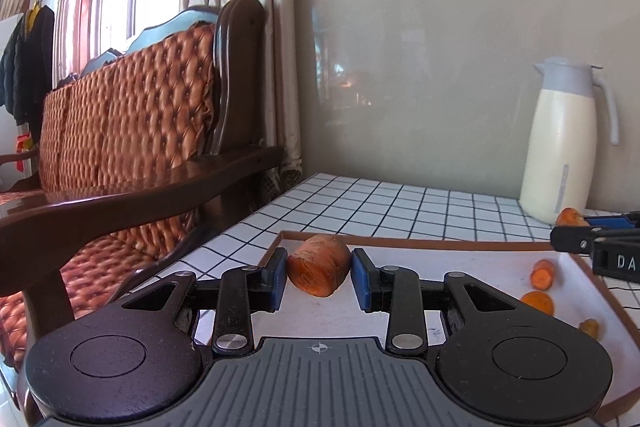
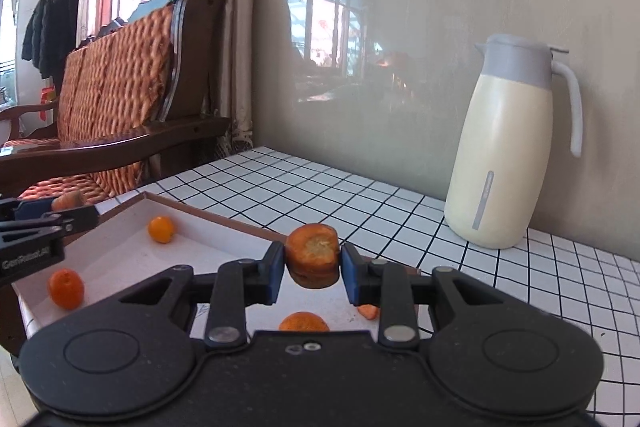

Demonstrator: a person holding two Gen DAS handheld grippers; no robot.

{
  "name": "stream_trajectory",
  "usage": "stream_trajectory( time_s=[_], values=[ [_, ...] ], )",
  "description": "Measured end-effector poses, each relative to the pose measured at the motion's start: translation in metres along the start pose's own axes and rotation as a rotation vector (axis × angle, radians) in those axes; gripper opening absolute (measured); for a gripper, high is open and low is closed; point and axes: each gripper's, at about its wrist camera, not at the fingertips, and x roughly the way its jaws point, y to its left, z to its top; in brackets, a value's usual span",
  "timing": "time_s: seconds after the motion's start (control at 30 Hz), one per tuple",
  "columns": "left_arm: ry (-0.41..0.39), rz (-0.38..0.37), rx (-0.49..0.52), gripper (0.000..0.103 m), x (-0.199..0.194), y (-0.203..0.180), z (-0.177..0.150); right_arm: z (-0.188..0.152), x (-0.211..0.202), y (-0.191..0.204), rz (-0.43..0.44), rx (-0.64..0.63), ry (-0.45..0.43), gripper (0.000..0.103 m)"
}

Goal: Organize fruits
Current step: 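Open both grippers to drop the carrot chunks into the tray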

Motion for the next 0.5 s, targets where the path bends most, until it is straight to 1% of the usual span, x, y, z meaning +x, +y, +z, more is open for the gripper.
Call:
stream_trajectory(
  time_s=[0.07, 0.1, 0.13, 0.17, 0.2, 0.23, 0.27, 0.3, 0.37, 0.5],
  values=[
    [0.008, 0.003, -0.001, 0.035, 0.007, 0.002, 0.001, 0.003, 0.012, -0.002, 0.002, 0.0, 0.031, 0.023],
    [0.017, -0.007, 0.001, 0.035, 0.012, 0.003, 0.0, 0.004, 0.019, -0.002, -0.003, -0.016, 0.06, 0.027],
    [0.024, -0.015, 0.003, 0.038, 0.015, 0.002, -0.001, 0.004, 0.022, -0.004, -0.016, -0.019, 0.071, 0.034],
    [0.028, -0.008, 0.0, 0.074, 0.017, 0.002, -0.003, 0.003, 0.022, -0.007, -0.028, -0.009, 0.058, 0.066],
    [0.016, 0.013, -0.004, 0.099, 0.014, 0.001, -0.005, 0.001, 0.016, -0.009, -0.048, 0.006, 0.012, 0.098],
    [-0.027, 0.034, 0.002, 0.103, 0.01, 0.0, -0.007, -0.002, 0.01, -0.011, -0.072, 0.01, -0.041, 0.097],
    [-0.042, 0.042, 0.021, 0.103, 0.008, -0.001, -0.007, -0.003, 0.008, -0.012, -0.089, 0.003, -0.051, 0.097],
    [-0.042, 0.038, 0.026, 0.103, 0.007, -0.001, -0.006, -0.003, 0.008, -0.015, -0.091, 0.009, -0.041, 0.097],
    [-0.049, 0.043, -0.005, 0.103, 0.007, 0.003, -0.005, -0.005, 0.006, -0.021, -0.08, 0.043, -0.043, 0.097],
    [-0.039, 0.036, -0.016, 0.103, 0.005, 0.006, -0.006, -0.006, 0.003, -0.023, -0.087, 0.043, -0.038, 0.097]
  ],
)
